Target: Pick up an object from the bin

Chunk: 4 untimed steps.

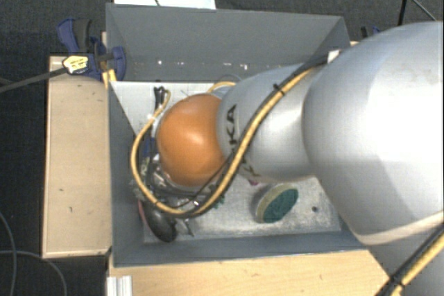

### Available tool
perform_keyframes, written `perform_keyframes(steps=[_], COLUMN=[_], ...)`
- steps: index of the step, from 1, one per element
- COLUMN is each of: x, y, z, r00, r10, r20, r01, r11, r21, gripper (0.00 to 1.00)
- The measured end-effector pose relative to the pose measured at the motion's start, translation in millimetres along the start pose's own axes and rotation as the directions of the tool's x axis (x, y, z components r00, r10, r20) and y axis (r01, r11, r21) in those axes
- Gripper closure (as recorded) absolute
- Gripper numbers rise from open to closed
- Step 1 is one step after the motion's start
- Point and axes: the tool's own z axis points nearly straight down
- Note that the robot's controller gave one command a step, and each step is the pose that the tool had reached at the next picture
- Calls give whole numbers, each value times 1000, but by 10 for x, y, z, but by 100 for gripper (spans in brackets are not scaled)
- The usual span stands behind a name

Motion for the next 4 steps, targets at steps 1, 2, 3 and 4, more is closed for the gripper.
perform_keyframes(steps=[1, 2, 3, 4], x=[-30, -110, -87, -303], y=[18, -73, -61, -472], z=[-34, -822, -774, -435], r00=[1000, 1000, 1000, 997], r10=[2, 9, 11, 75], r20=[8, -11, -19, -18], r01=[-2, -9, -11, -75], r11=[1000, 1000, 1000, 997], r21=[-2, -6, -10, -8], gripper=[100, 100, 0, 0])
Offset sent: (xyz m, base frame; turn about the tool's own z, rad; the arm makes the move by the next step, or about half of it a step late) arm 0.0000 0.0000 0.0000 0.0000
